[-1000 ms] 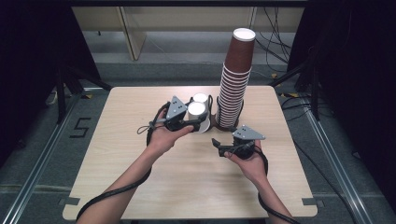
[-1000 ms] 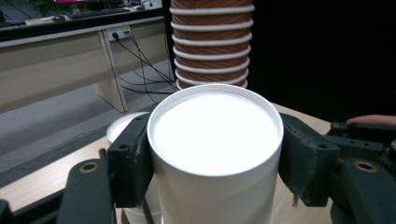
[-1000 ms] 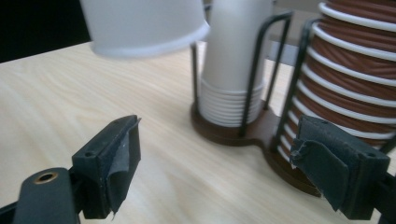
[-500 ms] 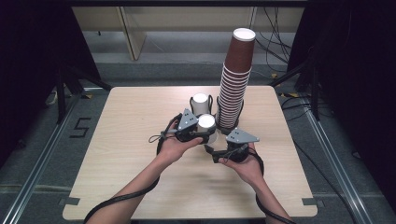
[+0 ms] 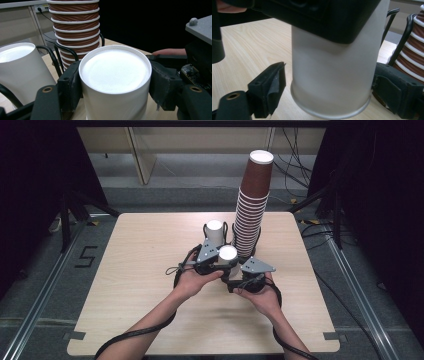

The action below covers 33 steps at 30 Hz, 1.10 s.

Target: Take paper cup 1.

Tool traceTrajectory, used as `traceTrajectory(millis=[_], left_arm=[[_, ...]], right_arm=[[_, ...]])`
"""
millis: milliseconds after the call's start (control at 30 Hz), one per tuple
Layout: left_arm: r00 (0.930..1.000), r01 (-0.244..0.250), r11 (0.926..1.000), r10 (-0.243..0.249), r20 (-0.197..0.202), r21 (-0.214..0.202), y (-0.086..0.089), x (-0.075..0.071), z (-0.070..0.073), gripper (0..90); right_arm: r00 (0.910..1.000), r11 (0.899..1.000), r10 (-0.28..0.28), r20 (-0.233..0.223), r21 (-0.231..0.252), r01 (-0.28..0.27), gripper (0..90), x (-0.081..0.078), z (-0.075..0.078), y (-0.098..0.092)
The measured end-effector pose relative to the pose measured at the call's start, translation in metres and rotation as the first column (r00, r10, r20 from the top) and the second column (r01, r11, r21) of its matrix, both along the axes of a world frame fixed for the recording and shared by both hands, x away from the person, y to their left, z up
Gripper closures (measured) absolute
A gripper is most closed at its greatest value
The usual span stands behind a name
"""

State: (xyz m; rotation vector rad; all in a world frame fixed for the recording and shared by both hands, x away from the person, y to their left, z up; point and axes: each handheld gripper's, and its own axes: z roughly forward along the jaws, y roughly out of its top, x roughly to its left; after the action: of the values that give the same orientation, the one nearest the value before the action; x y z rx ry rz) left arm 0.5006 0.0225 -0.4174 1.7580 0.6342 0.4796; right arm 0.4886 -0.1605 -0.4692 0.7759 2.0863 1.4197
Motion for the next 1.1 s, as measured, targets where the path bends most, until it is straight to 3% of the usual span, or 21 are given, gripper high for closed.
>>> traceTrajectory(millis=[67,233,300,367,400,467,633,667,833,900,933,967,1067,1100], left_arm=[[1.0000,0.000,1.0000,0.000,-0.001,0.000,-0.0003,-0.0001,-0.0002,33.3],[1.0000,0.001,1.0000,-0.001,-0.001,-0.003,-0.0006,-0.0007,0.0001,33.3],[1.0000,0.001,1.0000,-0.001,-0.002,-0.006,-0.0006,-0.0010,0.0000,33.3],[1.0000,0.000,1.0000,0.000,-0.002,-0.009,-0.0004,-0.0008,-0.0001,33.2],[1.0000,0.000,0.9999,0.000,-0.002,-0.011,-0.0003,-0.0006,-0.0001,33.1],[1.0000,0.001,0.9999,-0.001,-0.005,-0.014,-0.0002,-0.0005,0.0005,33.0],[1.0000,0.005,0.9999,-0.006,-0.007,-0.015,-0.0004,0.0000,0.0019,32.5],[1.0000,0.006,0.9998,-0.006,-0.008,-0.017,-0.0005,0.0002,0.0018,32.4],[0.9999,0.010,0.9998,-0.010,-0.013,-0.020,-0.0004,0.0012,0.0011,31.6],[0.9998,0.009,0.9998,-0.009,-0.017,-0.020,0.0001,0.0015,0.0000,31.3],[0.9998,0.010,0.9997,-0.010,-0.016,-0.022,0.0003,0.0015,-0.0004,31.1],[0.9998,0.010,0.9996,-0.010,-0.019,-0.025,0.0006,0.0014,-0.0008,30.8],[0.9998,0.014,0.9996,-0.015,-0.015,-0.025,0.0012,0.0018,-0.0023,30.4],[0.9998,0.016,0.9996,-0.016,-0.013,-0.022,0.0013,0.0019,-0.0025,30.1]], right_arm=[[0.9996,1.000,0.002,-0.027,0.015,-0.002,15.5,-0.0004,-0.0009,0.0013],[0.9995,1.000,-0.006,-0.031,0.010,0.006,17.9,0.0010,-0.0009,0.0019],[0.9999,1.000,-0.010,-0.008,-0.003,0.010,19.8,0.0020,-0.0005,0.0009],[0.9999,1.000,0.003,-0.014,0.018,-0.003,20.3,0.0025,-0.0014,0.0020],[0.9999,1.000,-0.009,-0.014,-0.001,0.009,20.7,0.0015,-0.0005,0.0009],[0.9999,1.000,-0.004,-0.013,0.026,0.005,21.3,0.0014,-0.0015,0.0021],[0.9999,1.000,-0.003,0.014,-0.003,0.003,23.4,0.0020,0.0011,-0.0013],[1.0000,1.000,-0.004,-0.009,0.008,0.004,23.8,0.0010,0.0010,-0.0010],[0.9998,1.000,-0.003,-0.019,-0.008,0.003,25.9,-0.0001,0.0021,-0.0025],[0.9999,0.999,0.008,0.008,-0.033,-0.008,26.3,0.0019,0.0021,-0.0038],[1.0000,1.000,0.003,0.006,-0.024,-0.003,26.6,0.0014,0.0012,-0.0028],[0.9991,1.000,-0.008,-0.042,-0.011,0.008,26.9,-0.0022,0.0010,-0.0015],[0.9994,1.000,0.017,-0.029,-0.013,-0.017,27.1,0.0001,0.0003,-0.0016],[0.9994,1.000,0.003,-0.036,-0.023,-0.003,27.3,-0.0014,0.0008,-0.0019]])
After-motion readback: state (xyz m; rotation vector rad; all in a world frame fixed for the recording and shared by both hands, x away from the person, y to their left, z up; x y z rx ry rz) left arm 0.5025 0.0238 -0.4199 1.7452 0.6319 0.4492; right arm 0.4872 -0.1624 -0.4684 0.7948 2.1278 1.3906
